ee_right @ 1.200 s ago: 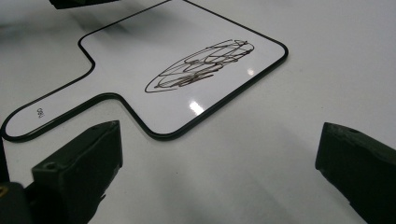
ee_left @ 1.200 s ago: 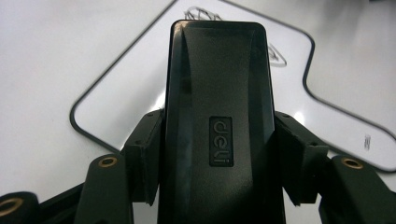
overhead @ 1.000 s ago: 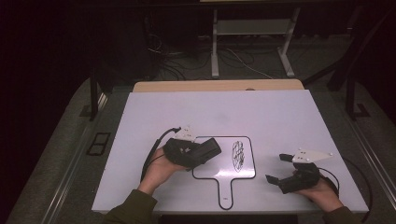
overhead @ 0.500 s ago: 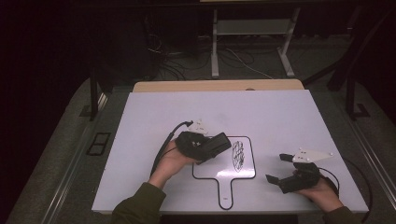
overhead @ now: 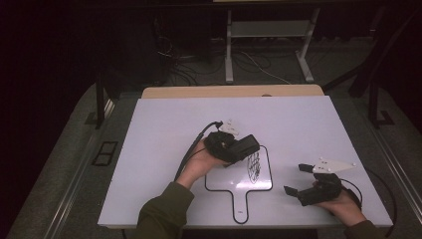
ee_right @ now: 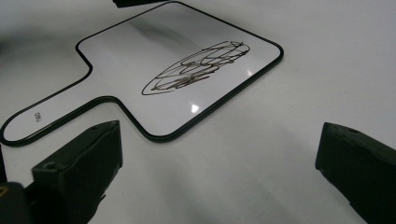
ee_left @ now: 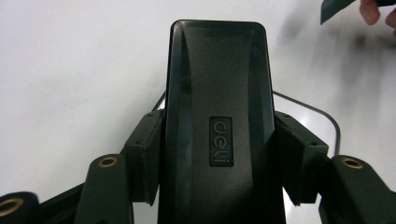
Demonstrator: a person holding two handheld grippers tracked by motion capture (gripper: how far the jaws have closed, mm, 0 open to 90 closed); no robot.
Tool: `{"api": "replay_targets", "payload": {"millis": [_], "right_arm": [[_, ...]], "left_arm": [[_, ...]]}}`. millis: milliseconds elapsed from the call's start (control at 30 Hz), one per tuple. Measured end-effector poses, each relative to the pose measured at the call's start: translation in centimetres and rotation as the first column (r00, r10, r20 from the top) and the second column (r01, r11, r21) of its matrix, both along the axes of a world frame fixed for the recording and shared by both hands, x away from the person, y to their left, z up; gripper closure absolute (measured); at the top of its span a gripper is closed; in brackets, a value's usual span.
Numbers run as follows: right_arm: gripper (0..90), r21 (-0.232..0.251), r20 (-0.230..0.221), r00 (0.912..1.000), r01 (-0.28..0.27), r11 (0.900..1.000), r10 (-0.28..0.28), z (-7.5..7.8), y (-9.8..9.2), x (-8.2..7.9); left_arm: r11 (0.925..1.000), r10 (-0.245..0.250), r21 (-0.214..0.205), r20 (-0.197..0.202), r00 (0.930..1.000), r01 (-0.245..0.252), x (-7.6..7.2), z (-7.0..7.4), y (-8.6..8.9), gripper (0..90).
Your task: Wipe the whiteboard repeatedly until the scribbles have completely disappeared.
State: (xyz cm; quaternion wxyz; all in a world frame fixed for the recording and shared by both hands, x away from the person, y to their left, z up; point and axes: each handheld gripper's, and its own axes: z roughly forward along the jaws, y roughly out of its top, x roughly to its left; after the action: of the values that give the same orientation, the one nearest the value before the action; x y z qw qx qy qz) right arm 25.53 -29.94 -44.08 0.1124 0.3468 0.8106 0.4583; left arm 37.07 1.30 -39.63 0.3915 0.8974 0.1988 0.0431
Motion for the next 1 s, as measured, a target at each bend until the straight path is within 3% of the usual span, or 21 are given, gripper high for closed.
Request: {"api": "replay_targets", "payload": {"millis": [400, 700, 900, 933, 967, 1000], "right_arm": [[0.0, 0.003, 0.0, 1.0, 0.001, 1.0, -0.001, 0.0, -0.1, 0.0], [0.0, 0.006, -0.001, 1.0, 0.003, 1.0, -0.003, 0.0, -0.2, 0.0], [0.0, 0.006, -0.001, 1.0, 0.003, 1.0, -0.003, 0.0, -0.2, 0.0], [0.0, 0.006, -0.001, 1.0, 0.003, 1.0, -0.003, 0.0, -0.2, 0.0], [0.0, 0.005, 0.001, 1.0, 0.003, 1.0, -0.003, 0.0, -0.3, 0.0], [0.0, 0.004, 0.001, 1.0, 0.003, 1.0, -0.003, 0.0, -0.3, 0.0]], "left_arm": [[0.9979, 0.003, 0.065, -0.015, 0.9999, -0.002, 2.2, -1.5, -2.8, 38.9], [0.9951, 0.019, 0.097, -0.029, 0.9994, -0.016, 3.0, -2.7, -4.3, 39.0], [0.9864, -0.019, 0.163, -0.024, 0.9995, 0.022, 3.3, -3.4, -4.8, 38.9], [0.9868, -0.01, 0.161, -0.031, 0.9995, 0.015, 3.2, -3.5, -5.0, 38.9], [0.9923, 0.019, 0.123, -0.036, 0.9992, -0.014, 3.0, -3.8, -5.3, 38.9], [0.9905, 0.006, 0.137, -0.032, 0.9995, -0.002, 3.0, -3.8, -5.2, 38.9]]}}
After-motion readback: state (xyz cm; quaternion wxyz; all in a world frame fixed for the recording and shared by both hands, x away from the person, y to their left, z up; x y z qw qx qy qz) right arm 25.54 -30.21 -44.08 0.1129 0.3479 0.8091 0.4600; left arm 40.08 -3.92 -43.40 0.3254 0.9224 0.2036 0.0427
